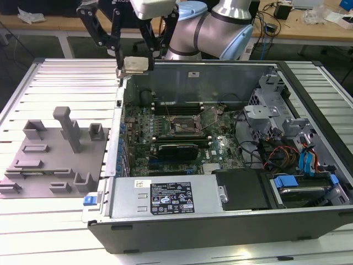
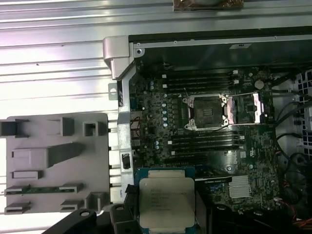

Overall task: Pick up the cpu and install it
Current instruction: 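Pick up the cpu and move it towards the insertion slot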

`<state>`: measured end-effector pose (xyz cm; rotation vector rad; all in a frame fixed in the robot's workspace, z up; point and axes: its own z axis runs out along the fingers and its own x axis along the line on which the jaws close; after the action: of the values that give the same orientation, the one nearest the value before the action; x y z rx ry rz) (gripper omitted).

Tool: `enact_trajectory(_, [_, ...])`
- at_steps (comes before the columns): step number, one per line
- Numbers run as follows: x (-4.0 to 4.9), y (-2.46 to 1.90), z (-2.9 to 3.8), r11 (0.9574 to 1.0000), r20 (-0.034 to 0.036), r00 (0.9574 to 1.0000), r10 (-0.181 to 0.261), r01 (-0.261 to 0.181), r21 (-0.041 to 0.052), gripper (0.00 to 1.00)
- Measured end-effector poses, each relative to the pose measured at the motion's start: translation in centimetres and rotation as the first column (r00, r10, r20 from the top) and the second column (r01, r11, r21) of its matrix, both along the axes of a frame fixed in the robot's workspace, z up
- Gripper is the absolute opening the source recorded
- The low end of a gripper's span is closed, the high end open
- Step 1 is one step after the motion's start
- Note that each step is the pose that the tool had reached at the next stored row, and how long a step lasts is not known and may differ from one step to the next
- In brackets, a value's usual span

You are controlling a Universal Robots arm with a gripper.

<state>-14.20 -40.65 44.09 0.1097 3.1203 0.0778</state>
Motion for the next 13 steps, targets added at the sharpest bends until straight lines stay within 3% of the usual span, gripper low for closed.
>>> enact_trajectory(4, [2.66, 0.0, -0.46, 1.0, -0.0196, 0.9998, 0.0, 0.0, 0.0, 0.55])
enact_trajectory(7, [4.1, 0.0, -0.93, 1.0, -0.0293, 0.9996, 0.0, 0.0, -0.0001, 0.55])
enact_trajectory(13, [6.21, -0.01, -2.19, 1.0, -0.0412, 0.9991, 0.0, 0.0, 0.0001, 0.55])
